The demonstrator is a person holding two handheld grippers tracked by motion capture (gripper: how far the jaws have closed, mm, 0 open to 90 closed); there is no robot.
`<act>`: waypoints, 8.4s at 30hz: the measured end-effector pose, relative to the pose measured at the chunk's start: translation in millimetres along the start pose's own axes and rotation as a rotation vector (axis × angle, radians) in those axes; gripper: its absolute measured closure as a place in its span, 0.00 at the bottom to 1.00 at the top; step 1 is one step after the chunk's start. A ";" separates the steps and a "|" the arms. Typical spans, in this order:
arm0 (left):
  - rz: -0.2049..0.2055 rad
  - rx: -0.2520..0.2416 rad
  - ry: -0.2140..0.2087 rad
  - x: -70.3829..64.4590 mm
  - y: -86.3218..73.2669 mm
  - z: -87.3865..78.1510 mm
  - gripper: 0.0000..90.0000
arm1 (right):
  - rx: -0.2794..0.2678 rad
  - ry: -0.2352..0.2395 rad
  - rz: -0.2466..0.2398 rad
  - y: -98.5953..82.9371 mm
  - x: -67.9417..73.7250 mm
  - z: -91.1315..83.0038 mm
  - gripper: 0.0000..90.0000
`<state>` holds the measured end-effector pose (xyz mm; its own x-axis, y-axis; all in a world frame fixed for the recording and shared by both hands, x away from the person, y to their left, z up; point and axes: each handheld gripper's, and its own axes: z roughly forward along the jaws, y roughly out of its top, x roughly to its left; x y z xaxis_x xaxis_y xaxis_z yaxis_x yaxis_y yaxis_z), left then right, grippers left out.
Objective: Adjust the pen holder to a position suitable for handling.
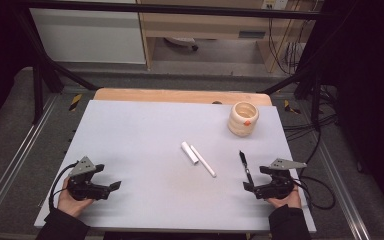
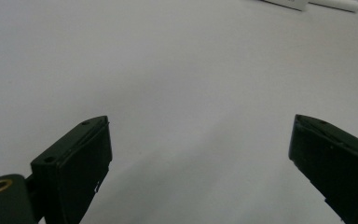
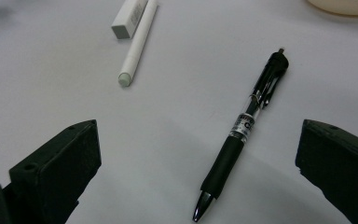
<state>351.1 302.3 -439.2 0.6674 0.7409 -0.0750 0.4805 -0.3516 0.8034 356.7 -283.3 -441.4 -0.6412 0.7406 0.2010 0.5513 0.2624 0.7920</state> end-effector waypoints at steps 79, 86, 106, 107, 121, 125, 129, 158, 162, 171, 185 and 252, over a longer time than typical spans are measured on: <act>-0.029 0.005 0.028 7.5 -4.0 0.9 0.07 | -0.060 -0.209 -0.125 153.9 -44.9 63.4 0.29; -0.031 0.005 0.032 8.7 -4.3 0.5 0.07 | -0.034 -0.222 -0.127 163.4 -57.2 73.7 0.42; -0.035 0.014 0.037 10.4 -5.2 1.2 0.08 | 0.049 -0.232 -0.189 162.9 -74.0 95.3 0.71; -0.034 0.014 0.037 10.4 -5.3 1.3 0.08 | 0.055 -0.231 -0.192 163.1 -74.0 95.1 0.73; -0.032 0.014 0.037 9.9 -5.2 1.3 0.08 | 0.085 -0.197 -0.219 160.8 -66.1 94.7 0.84; -0.031 0.015 0.038 9.9 -5.2 1.4 0.08 | 0.094 -0.207 -0.232 160.1 -61.9 93.7 0.85; -0.031 0.015 0.038 10.0 -5.2 1.4 0.08 | 0.089 -0.201 -0.217 161.0 -60.3 91.2 0.85; -0.025 0.016 0.038 9.0 -4.5 1.0 0.08 | 0.077 -0.041 -0.196 168.9 29.6 104.7 0.86; -0.026 0.016 0.038 9.1 -4.6 1.0 0.08 | 0.094 -0.023 -0.190 165.5 34.9 110.7 0.86; -0.024 0.016 0.039 9.0 -4.5 0.8 0.08 | 0.121 -0.017 -0.178 161.2 38.5 119.1 0.86; -0.024 0.017 0.038 9.2 -4.4 0.7 0.08 | 0.106 -0.013 -0.183 162.8 36.1 128.9 0.84; -0.035 0.020 0.027 7.6 -3.9 2.0 0.07 | 0.055 -0.148 0.029 50.7 9.2 23.5 0.01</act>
<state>355.4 308.2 -444.0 0.6346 0.7680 -0.0866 0.5148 -0.3365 0.7885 391.3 -248.6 -413.0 -0.5415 0.8302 0.1329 0.5992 0.2701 0.7537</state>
